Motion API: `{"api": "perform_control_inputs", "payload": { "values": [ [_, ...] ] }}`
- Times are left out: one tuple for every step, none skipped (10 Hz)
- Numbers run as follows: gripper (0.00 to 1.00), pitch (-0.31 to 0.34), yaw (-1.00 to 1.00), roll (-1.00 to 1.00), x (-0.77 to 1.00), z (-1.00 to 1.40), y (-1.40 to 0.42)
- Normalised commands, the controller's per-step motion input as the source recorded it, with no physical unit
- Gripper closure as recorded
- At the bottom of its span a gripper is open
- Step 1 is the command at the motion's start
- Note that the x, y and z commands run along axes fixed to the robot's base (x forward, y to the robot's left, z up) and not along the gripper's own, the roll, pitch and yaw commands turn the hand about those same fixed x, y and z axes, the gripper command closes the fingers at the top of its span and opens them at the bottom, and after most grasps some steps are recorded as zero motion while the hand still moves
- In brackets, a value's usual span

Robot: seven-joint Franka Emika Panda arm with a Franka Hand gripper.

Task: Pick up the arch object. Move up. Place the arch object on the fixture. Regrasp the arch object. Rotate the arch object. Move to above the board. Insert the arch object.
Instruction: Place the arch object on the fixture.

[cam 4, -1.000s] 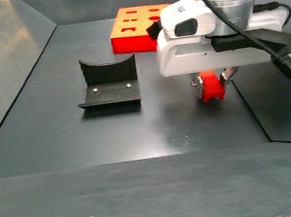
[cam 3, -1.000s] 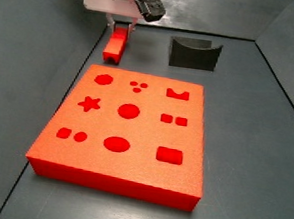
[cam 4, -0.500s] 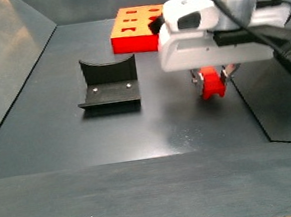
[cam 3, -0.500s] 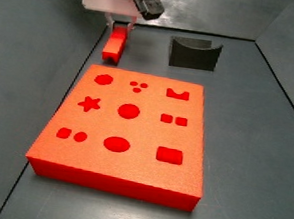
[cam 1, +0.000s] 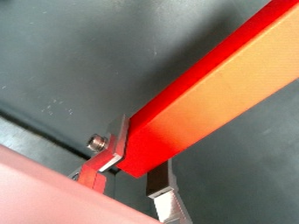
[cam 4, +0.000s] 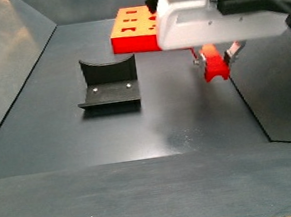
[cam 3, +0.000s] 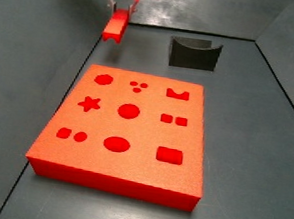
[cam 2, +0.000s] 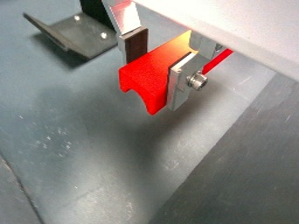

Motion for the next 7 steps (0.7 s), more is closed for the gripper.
{"api": "perform_control_inputs", "payload": {
  "values": [
    [1.00, -0.010, 0.00, 0.00, 0.00, 1.00, 0.00],
    [1.00, 0.000, 0.00, -0.01, -0.01, 1.00, -0.01],
    [1.00, 0.003, 0.00, -0.02, -0.01, 1.00, -0.01],
    [1.00, 0.007, 0.00, -0.02, -0.02, 1.00, -0.01],
    [1.00, 0.011, 0.01, -0.03, -0.02, 1.00, -0.01],
    [1.00, 0.017, 0.01, -0.04, -0.02, 0.87, -0.02],
    [1.00, 0.022, 0.01, -0.05, -0.01, 0.71, -0.01]
  ]
}}
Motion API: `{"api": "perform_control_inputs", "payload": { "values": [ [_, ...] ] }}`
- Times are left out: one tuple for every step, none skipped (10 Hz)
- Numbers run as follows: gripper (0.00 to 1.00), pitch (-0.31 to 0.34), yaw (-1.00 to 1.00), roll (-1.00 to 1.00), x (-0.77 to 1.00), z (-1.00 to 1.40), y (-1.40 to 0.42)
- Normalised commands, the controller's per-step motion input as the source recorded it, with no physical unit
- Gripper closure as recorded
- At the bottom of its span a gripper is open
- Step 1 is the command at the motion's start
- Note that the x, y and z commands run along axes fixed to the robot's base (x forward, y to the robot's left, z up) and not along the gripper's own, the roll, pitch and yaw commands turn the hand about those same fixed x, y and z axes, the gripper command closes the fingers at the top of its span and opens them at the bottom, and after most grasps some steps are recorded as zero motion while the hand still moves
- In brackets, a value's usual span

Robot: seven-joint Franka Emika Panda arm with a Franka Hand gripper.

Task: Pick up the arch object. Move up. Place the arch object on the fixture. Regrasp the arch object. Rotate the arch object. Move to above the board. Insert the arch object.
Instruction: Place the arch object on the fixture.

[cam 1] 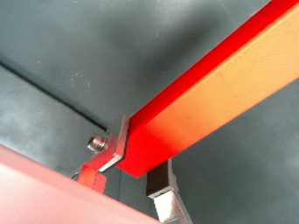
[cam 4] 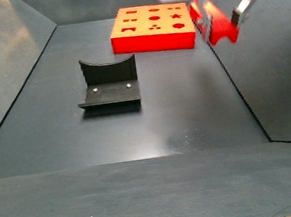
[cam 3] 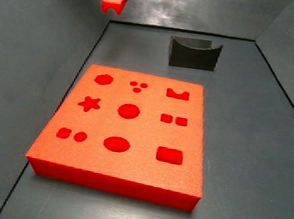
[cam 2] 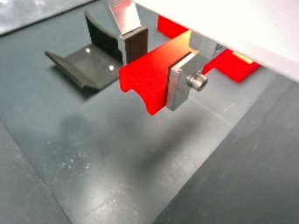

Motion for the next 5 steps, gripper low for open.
{"api": "perform_control_inputs", "payload": {
  "values": [
    [1.00, 0.028, 0.01, -0.05, 0.00, 0.60, -0.01],
    [1.00, 0.044, 0.01, -0.06, 0.00, 0.38, -0.01],
    [1.00, -0.020, -0.19, 0.00, 1.00, -0.10, -0.24],
    [1.00, 0.003, -0.18, -0.01, 1.00, -0.14, -0.24],
    [1.00, 0.002, -0.12, -0.01, 1.00, -0.13, -0.21]
  ]
}}
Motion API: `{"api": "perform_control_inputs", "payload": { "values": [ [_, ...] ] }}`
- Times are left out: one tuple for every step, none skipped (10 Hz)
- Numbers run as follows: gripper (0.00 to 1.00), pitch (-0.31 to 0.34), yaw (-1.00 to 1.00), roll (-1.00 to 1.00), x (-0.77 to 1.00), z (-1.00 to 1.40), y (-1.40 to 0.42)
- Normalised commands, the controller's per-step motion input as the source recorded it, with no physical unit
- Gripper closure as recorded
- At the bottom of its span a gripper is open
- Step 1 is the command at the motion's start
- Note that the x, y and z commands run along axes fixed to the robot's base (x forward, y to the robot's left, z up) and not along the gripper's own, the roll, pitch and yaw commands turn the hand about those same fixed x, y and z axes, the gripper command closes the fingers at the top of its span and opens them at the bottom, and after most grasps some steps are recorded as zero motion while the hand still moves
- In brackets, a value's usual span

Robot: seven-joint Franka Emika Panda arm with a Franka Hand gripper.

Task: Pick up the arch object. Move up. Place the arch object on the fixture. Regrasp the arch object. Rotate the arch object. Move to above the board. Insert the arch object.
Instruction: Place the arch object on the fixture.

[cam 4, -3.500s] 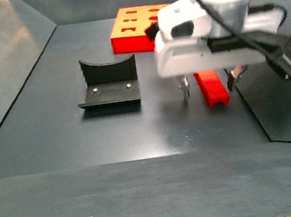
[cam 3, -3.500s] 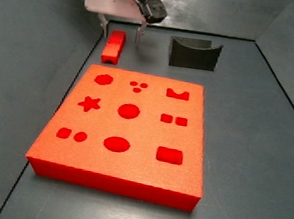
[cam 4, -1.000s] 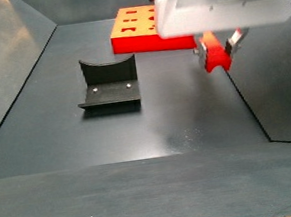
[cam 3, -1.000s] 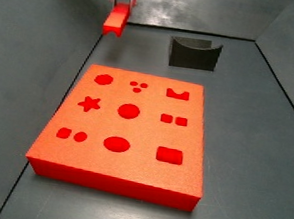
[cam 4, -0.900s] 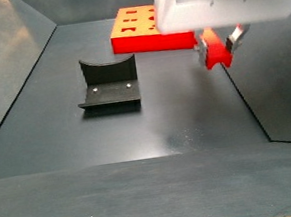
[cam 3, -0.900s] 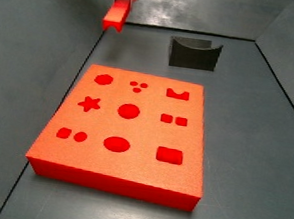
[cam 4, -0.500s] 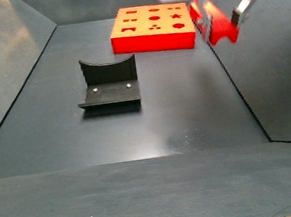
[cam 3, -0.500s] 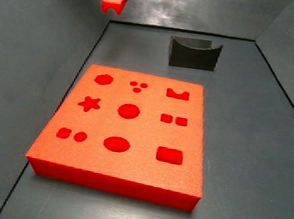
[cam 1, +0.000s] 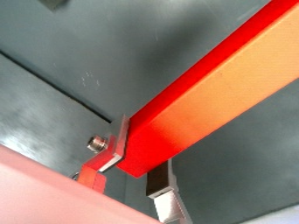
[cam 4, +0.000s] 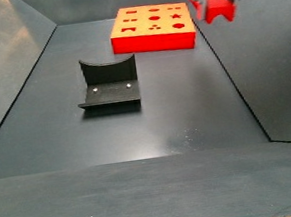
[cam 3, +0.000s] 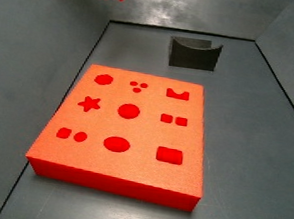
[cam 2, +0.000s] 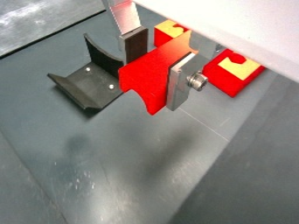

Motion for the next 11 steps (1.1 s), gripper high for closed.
{"api": "perform_control_inputs", "payload": {
  "values": [
    [1.00, 0.007, -0.07, -0.01, 1.00, -0.12, -0.20],
    [1.00, 0.011, -0.03, -0.01, 1.00, -0.12, -0.19],
    [1.00, 0.011, -0.01, -0.01, 1.00, -0.11, -0.18],
    [1.00, 0.012, 0.00, 0.00, 1.00, -0.11, -0.17],
    [1.00, 0.016, 0.01, 0.00, 1.00, -0.11, -0.16],
    [1.00, 0.022, 0.01, 0.01, 1.00, -0.10, -0.15],
    [1.00, 0.029, 0.02, 0.02, 1.00, -0.10, -0.14],
    [1.00, 0.035, 0.02, 0.03, 1.00, -0.10, -0.14],
    [1.00, 0.042, 0.02, 0.04, 1.00, -0.09, -0.13],
    [1.00, 0.053, 0.02, 0.06, 1.00, -0.09, -0.12],
    [1.00, 0.062, 0.02, 0.07, 1.00, -0.09, -0.11]
  ]
}}
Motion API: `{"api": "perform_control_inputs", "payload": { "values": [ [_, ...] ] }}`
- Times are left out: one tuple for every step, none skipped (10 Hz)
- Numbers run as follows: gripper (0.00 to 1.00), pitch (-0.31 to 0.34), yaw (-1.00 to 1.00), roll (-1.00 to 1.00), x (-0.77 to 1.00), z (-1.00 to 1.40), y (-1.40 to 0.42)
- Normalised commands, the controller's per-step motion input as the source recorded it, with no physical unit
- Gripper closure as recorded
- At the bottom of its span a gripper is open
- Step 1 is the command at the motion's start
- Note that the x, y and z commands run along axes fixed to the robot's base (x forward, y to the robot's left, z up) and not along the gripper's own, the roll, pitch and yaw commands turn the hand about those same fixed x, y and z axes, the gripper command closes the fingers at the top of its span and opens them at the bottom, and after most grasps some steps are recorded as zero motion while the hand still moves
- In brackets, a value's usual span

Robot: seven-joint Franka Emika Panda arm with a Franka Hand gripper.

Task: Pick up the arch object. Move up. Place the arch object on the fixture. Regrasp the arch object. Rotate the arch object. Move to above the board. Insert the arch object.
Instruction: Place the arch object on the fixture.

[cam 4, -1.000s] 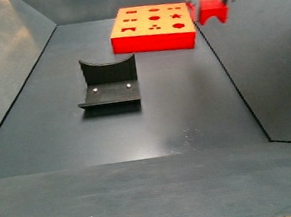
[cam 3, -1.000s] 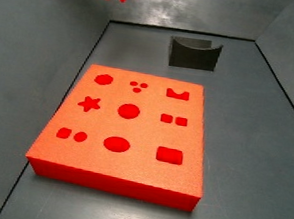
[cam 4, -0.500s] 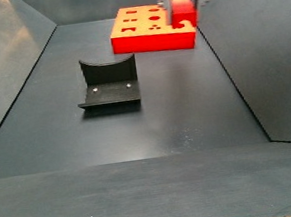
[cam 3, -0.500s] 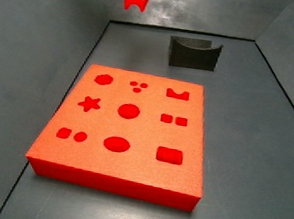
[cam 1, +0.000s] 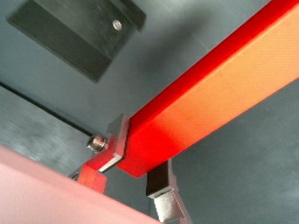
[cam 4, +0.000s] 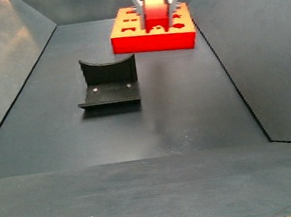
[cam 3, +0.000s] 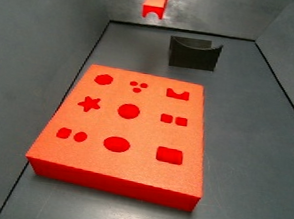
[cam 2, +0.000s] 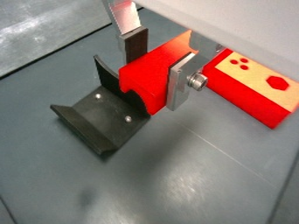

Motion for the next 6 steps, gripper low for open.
{"api": "perform_control_inputs", "payload": {
  "values": [
    [1.00, 0.068, 0.02, 0.08, 1.00, -0.08, -0.10],
    [1.00, 0.079, 0.23, -1.00, 1.00, 0.27, 0.19],
    [1.00, 0.084, 0.22, -1.00, 1.00, 0.29, 0.21],
    [1.00, 0.110, 0.18, -1.00, 1.00, 0.25, 0.21],
    [1.00, 0.126, 0.15, -1.00, 1.00, 0.18, 0.18],
    [1.00, 0.155, 0.12, -1.00, 1.00, 0.13, 0.14]
  ]
}}
